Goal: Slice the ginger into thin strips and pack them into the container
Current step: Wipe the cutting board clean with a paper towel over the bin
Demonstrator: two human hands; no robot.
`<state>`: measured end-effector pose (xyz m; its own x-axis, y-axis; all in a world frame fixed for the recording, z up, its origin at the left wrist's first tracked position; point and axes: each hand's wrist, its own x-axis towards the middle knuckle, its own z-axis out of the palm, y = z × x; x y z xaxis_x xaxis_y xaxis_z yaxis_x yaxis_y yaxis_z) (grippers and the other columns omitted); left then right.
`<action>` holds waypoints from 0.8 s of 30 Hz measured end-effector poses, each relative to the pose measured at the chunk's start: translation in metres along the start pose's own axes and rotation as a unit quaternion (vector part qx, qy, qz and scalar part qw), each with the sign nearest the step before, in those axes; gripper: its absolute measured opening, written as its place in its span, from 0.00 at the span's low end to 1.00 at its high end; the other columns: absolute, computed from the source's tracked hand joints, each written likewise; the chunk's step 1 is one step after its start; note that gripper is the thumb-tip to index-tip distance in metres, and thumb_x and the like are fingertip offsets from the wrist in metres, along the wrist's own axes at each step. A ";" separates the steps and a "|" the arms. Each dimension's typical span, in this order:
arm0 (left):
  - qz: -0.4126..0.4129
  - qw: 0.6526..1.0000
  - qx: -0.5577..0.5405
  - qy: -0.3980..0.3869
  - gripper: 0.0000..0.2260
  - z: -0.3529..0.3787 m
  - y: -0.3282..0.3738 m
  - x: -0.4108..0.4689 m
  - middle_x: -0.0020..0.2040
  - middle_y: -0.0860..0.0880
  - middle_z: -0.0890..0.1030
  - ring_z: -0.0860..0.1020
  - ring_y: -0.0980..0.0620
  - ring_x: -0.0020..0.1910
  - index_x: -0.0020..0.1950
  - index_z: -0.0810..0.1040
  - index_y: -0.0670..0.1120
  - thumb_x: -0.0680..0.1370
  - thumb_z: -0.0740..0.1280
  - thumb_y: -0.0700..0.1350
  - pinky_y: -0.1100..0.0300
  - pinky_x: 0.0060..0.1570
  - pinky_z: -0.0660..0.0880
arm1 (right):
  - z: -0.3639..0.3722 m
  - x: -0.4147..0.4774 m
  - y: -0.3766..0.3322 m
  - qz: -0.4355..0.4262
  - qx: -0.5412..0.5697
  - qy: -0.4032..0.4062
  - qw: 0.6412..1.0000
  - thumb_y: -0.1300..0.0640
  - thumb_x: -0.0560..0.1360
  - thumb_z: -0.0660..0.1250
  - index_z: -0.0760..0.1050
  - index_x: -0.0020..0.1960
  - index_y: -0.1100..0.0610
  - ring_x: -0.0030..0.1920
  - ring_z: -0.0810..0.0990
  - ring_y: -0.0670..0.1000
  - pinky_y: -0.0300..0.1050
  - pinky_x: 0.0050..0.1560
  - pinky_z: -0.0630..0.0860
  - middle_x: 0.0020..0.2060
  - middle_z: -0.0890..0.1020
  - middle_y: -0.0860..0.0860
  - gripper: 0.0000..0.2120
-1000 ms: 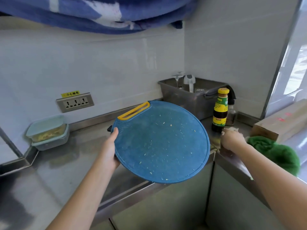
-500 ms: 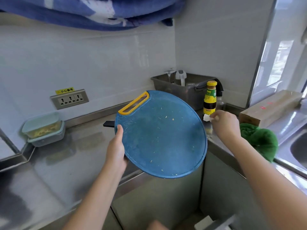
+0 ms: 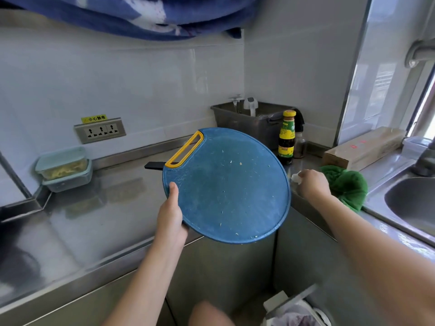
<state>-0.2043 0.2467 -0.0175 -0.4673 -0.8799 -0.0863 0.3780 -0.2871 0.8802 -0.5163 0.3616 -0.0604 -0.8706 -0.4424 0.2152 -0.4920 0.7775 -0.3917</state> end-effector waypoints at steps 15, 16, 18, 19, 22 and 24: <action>-0.089 0.978 -0.089 -0.168 0.12 0.015 -0.019 -0.048 0.53 0.46 0.84 0.83 0.48 0.50 0.59 0.76 0.44 0.79 0.58 0.37 0.50 0.47 0.81 | -0.061 -0.164 -0.068 -0.202 0.270 -0.027 0.941 0.48 0.84 0.47 0.51 0.79 0.52 0.76 0.39 0.44 0.41 0.74 0.41 0.78 0.45 0.46 0.25; -0.090 0.975 -0.094 -0.179 0.13 0.016 -0.024 -0.054 0.56 0.46 0.83 0.82 0.48 0.54 0.61 0.77 0.44 0.78 0.59 0.39 0.50 0.52 0.79 | -0.061 -0.186 -0.073 -0.226 0.290 -0.044 0.929 0.48 0.84 0.46 0.48 0.79 0.51 0.76 0.38 0.42 0.38 0.73 0.38 0.77 0.44 0.44 0.25; -0.104 0.969 -0.108 -0.197 0.17 0.016 -0.033 -0.067 0.59 0.44 0.81 0.79 0.47 0.59 0.62 0.79 0.43 0.76 0.60 0.44 0.50 0.59 0.75 | -0.054 -0.230 -0.078 -0.269 0.323 -0.076 0.904 0.48 0.83 0.45 0.45 0.78 0.49 0.74 0.35 0.38 0.33 0.72 0.36 0.76 0.41 0.41 0.25; -0.125 0.964 -0.123 -0.199 0.18 0.016 -0.038 -0.073 0.61 0.43 0.80 0.79 0.46 0.60 0.62 0.79 0.43 0.75 0.61 0.45 0.48 0.61 0.74 | -0.048 -0.249 -0.077 -0.287 0.331 -0.092 0.894 0.48 0.83 0.45 0.45 0.78 0.49 0.74 0.34 0.37 0.32 0.72 0.35 0.76 0.40 0.40 0.25; -0.163 0.959 -0.154 -0.173 0.19 0.008 -0.051 -0.083 0.61 0.41 0.79 0.81 0.45 0.55 0.59 0.79 0.42 0.70 0.69 0.47 0.47 0.55 0.77 | -0.024 -0.287 -0.065 -0.324 0.293 -0.098 0.894 0.47 0.83 0.43 0.43 0.77 0.47 0.73 0.33 0.35 0.34 0.73 0.33 0.75 0.40 0.38 0.24; -0.162 0.958 -0.156 -0.178 0.28 0.001 -0.059 -0.087 0.60 0.40 0.80 0.81 0.44 0.54 0.59 0.79 0.42 0.61 0.79 0.45 0.43 0.50 0.78 | -0.011 -0.296 -0.055 -0.326 0.262 -0.090 0.904 0.45 0.82 0.41 0.41 0.76 0.45 0.73 0.33 0.35 0.34 0.72 0.32 0.75 0.39 0.37 0.24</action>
<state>-0.1867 0.3410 -0.0618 -0.8222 -0.5567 -0.1186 0.3616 -0.6718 0.6464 -0.2311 0.4544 -0.0927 -0.3590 -0.8319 0.4232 -0.7883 0.0274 -0.6147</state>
